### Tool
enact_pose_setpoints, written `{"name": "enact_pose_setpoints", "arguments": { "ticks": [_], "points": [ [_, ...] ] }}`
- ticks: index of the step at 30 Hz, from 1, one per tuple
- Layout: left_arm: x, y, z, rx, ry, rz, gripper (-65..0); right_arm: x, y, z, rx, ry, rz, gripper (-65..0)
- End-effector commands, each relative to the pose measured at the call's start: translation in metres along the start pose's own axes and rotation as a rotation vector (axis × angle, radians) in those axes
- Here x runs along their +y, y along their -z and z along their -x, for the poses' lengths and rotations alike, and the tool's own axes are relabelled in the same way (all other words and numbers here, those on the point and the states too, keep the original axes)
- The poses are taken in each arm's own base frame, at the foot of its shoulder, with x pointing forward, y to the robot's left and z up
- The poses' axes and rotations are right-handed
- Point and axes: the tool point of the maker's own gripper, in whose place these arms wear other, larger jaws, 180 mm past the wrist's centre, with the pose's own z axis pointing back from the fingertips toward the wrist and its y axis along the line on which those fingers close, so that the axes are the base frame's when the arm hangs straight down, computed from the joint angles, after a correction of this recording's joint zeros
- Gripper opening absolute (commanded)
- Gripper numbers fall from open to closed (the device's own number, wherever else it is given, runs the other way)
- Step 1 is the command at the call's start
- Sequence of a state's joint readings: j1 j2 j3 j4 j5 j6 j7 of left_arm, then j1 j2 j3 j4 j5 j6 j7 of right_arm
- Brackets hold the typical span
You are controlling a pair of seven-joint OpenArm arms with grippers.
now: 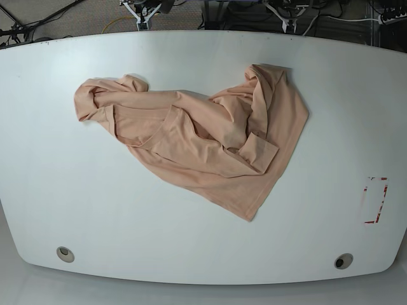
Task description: Fold the T-shirt properly
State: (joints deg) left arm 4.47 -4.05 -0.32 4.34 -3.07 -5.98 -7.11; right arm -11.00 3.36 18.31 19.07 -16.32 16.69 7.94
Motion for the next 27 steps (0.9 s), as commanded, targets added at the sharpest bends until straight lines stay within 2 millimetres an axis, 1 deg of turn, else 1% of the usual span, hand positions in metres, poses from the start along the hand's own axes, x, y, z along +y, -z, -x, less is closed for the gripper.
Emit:
{"name": "enact_pose_setpoints", "arguments": {
  "ticks": [1, 4, 9, 14, 16, 18, 20, 22, 25, 27],
  "points": [
    [0.006, -0.002, -0.001, -0.033, 0.003, -0.009, -36.9, -0.002, -0.001, -0.002, -0.012, -0.003, 0.001, -55.6],
    [0.004, -0.005, -0.004, -0.075, 0.016, -0.002, -36.8, -0.002, -0.001, -0.001, -0.011, -0.002, 0.001, -55.6],
    [0.003, -0.007, -0.003, -0.083, 0.019, 0.001, -36.8, -0.002, -0.001, 0.0, -0.009, -0.002, 0.002, -56.0],
    [0.003, -0.007, -0.005, -0.088, 0.02, 0.001, -36.9, -0.002, -0.001, -0.003, -0.023, -0.003, 0.002, -56.1],
    [0.002, -0.007, -0.004, -0.088, 0.019, 0.003, -36.9, -0.002, -0.002, -0.007, -0.058, -0.002, 0.001, -56.1],
    [0.002, -0.007, -0.004, -0.097, 0.019, 0.002, -36.9, -0.003, -0.006, 0.0, -0.088, 0.002, 0.004, -56.1],
    [0.003, -0.01, 0.0, -0.123, 0.019, 0.001, -36.9, -0.003, -0.009, 0.005, -0.103, 0.005, 0.005, -56.1],
    [0.004, -0.013, -0.002, -0.175, 0.019, -0.001, -36.9, -0.003, -0.01, 0.01, -0.096, 0.007, 0.006, -56.1],
    [0.008, -0.017, 0.003, -0.217, 0.02, -0.005, -36.9, -0.004, -0.013, 0.021, -0.083, 0.012, 0.009, -56.3],
    [0.008, -0.02, 0.005, -0.243, 0.02, -0.006, -36.9, -0.006, -0.015, 0.02, -0.094, 0.007, 0.016, -56.3]
  ]
}}
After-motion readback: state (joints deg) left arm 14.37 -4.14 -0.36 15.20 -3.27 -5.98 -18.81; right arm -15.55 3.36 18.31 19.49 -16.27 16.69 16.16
